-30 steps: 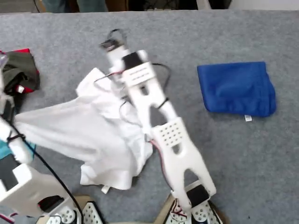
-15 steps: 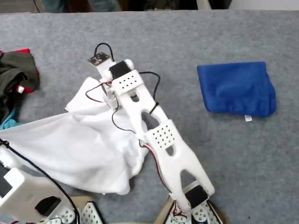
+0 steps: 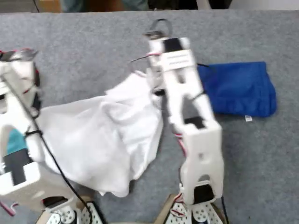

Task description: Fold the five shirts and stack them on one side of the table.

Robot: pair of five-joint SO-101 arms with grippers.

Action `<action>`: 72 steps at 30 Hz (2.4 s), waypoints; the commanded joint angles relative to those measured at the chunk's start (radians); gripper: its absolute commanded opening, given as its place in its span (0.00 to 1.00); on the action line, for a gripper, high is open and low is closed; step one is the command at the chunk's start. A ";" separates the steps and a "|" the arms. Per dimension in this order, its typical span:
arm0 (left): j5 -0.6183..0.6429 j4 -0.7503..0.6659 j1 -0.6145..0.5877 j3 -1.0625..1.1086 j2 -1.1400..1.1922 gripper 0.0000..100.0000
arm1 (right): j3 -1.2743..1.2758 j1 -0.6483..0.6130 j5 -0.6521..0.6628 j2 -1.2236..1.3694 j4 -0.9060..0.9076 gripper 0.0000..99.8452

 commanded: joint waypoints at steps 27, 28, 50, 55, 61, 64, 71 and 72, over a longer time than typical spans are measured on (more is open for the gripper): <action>0.032 -0.133 0.059 -0.048 0.331 0.03 | -0.033 -0.028 0.150 -0.013 -0.361 0.25; 0.037 -0.137 0.061 -0.048 0.334 0.03 | -0.090 -0.046 0.121 0.058 -0.388 0.25; 0.037 -0.175 0.059 -0.036 0.342 0.03 | -0.929 -0.101 0.025 0.783 -0.292 0.25; 0.037 -0.176 0.064 -0.027 0.342 0.03 | -0.929 -0.098 0.018 0.783 -0.287 0.24; 0.037 -0.176 0.064 -0.027 0.342 0.03 | -0.929 -0.098 0.025 0.791 -0.295 0.03; 0.037 -0.176 0.064 -0.027 0.342 0.03 | -0.929 -0.098 0.018 0.791 -0.296 0.02; 0.038 -0.176 0.061 -0.030 0.342 0.03 | -0.931 -0.098 -0.018 0.785 -0.290 0.01; 0.038 -0.176 0.062 -0.030 0.342 0.03 | -0.938 -0.098 -0.038 0.785 -0.290 0.01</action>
